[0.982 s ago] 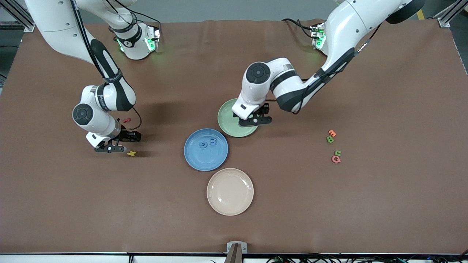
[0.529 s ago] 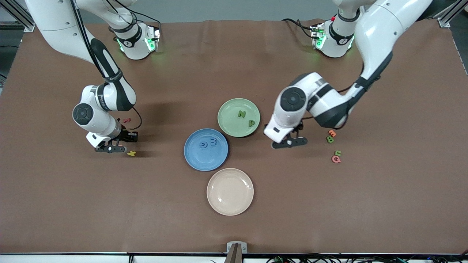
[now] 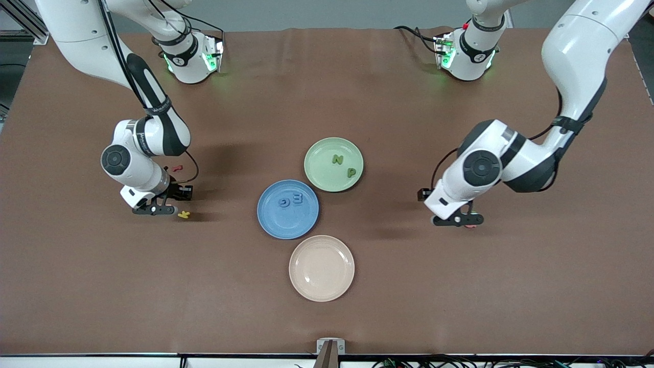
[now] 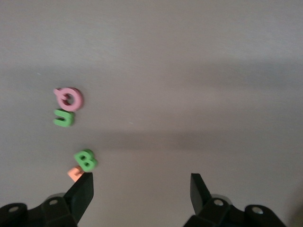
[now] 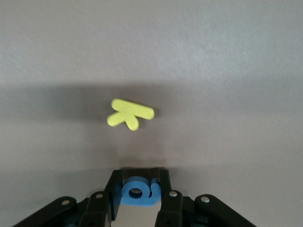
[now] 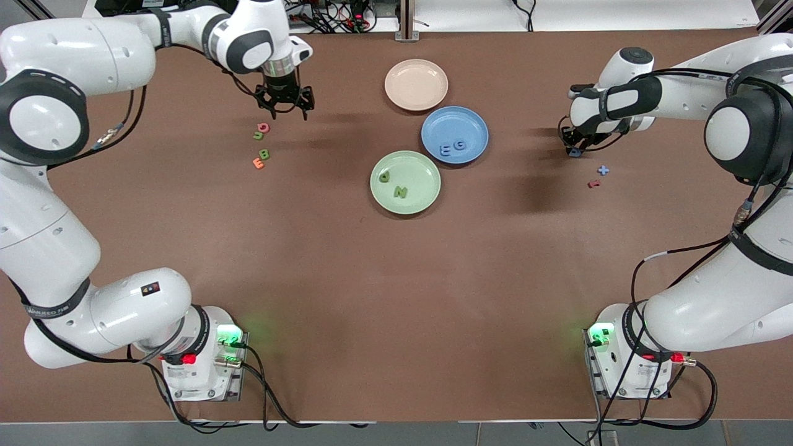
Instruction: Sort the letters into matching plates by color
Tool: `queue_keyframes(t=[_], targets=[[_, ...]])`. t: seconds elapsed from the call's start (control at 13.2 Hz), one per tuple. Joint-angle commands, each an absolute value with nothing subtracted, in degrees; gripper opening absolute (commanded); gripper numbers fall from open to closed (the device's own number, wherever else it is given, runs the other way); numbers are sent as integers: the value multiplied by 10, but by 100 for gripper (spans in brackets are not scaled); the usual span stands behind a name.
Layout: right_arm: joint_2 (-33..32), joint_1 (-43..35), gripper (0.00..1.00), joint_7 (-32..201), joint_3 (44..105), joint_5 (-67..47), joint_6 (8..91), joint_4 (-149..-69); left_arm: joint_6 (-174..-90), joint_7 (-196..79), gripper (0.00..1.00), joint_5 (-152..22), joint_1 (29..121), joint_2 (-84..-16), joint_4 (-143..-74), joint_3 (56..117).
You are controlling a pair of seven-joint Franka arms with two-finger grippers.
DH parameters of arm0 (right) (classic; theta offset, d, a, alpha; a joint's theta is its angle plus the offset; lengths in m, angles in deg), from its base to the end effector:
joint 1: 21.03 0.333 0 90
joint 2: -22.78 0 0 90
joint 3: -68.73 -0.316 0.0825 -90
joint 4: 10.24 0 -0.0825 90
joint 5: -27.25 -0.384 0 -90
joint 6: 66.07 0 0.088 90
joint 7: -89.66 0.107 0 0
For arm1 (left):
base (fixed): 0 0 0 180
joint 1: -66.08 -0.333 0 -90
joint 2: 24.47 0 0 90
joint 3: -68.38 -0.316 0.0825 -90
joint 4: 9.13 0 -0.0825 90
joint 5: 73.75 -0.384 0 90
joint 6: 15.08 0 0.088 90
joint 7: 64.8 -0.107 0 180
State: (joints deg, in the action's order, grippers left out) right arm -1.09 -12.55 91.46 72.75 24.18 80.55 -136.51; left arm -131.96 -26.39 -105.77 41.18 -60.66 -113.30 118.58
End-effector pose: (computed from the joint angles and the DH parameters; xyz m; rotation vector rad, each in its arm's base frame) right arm 0.5459 0.0409 0.1850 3.1365 0.0093 -0.0937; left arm 0.5938 -0.2003 0.2797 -3.0701 0.0123 0.1744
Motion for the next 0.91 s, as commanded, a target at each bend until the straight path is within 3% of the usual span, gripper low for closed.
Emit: queue_keyframes(t=[0.0,0.23,0.53,0.83], targets=[[-2,-107,23,940,723,249,695,-1289,-1371,-306,88,-1078,349,-584,-1191,1201],[-10,-65,23,999,722,247,592,-1185,-1402,-309,81,-1093,311,-585,-1221,1203],[-59,36,23,1158,722,243,592,-1107,-1446,-274,74,-1093,276,-587,-1259,1203],[-154,129,23,1292,722,241,598,-989,-1460,-223,68,-1095,272,-587,-1280,1201]])
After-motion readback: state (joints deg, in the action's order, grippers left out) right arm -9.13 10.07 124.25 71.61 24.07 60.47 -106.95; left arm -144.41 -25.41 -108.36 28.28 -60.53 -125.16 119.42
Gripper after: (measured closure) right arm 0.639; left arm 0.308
